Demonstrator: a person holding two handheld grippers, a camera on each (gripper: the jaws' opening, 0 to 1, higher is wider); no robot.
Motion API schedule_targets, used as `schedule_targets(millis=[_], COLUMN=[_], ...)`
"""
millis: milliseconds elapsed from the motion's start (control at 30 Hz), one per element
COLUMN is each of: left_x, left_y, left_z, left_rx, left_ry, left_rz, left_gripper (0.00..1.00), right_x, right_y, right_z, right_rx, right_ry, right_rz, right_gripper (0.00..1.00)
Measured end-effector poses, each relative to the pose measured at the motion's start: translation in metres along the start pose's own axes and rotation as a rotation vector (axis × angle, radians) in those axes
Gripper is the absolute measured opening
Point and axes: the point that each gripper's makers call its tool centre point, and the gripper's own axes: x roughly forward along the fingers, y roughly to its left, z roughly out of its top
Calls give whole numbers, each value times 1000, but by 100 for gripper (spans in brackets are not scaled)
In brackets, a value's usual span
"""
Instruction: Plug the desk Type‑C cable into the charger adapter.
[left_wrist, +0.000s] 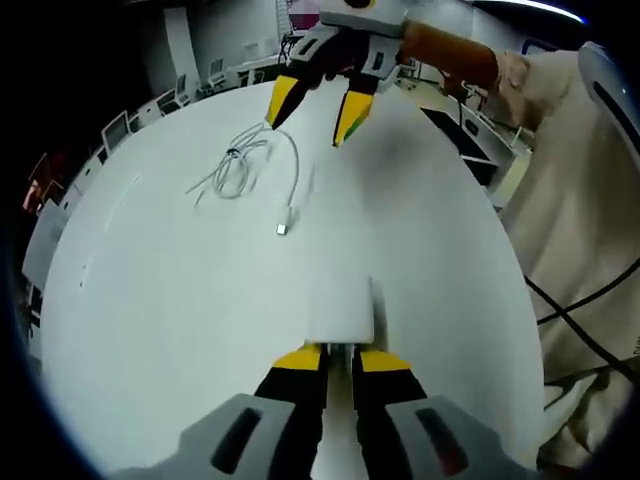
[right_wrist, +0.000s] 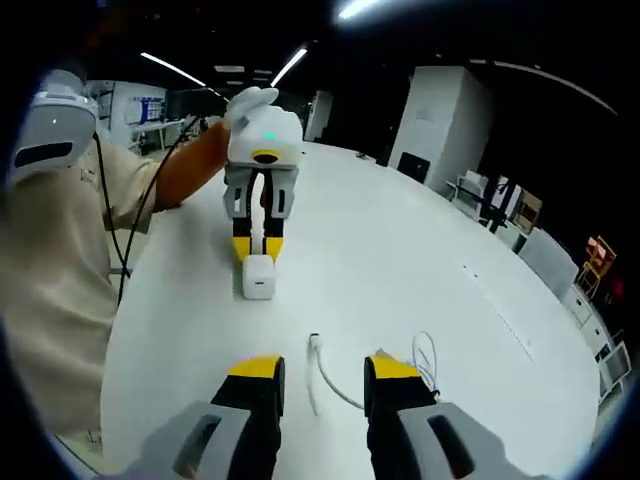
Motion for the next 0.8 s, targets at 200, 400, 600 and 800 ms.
schedule_targets(millis=[200, 400, 600, 800], left_x=[0, 0, -1, -1], left_y=[0, 0, 1, 1], left_z=[0, 0, -1, -1], left_rx=[1, -3, 1, -2], left_ry=[0, -3, -8, -10], left_rz=[0, 1, 1, 1], left_gripper=[11, 11, 11, 11], right_x=[12, 22, 28, 34], right_y=[1, 3, 6, 4], right_z=[2, -2, 0, -5], right_rx=[-2, -15, -1, -9], right_ry=[-11, 11, 14, 26], right_rz=[32, 60, 76, 84], right_gripper=[29, 27, 27, 25])
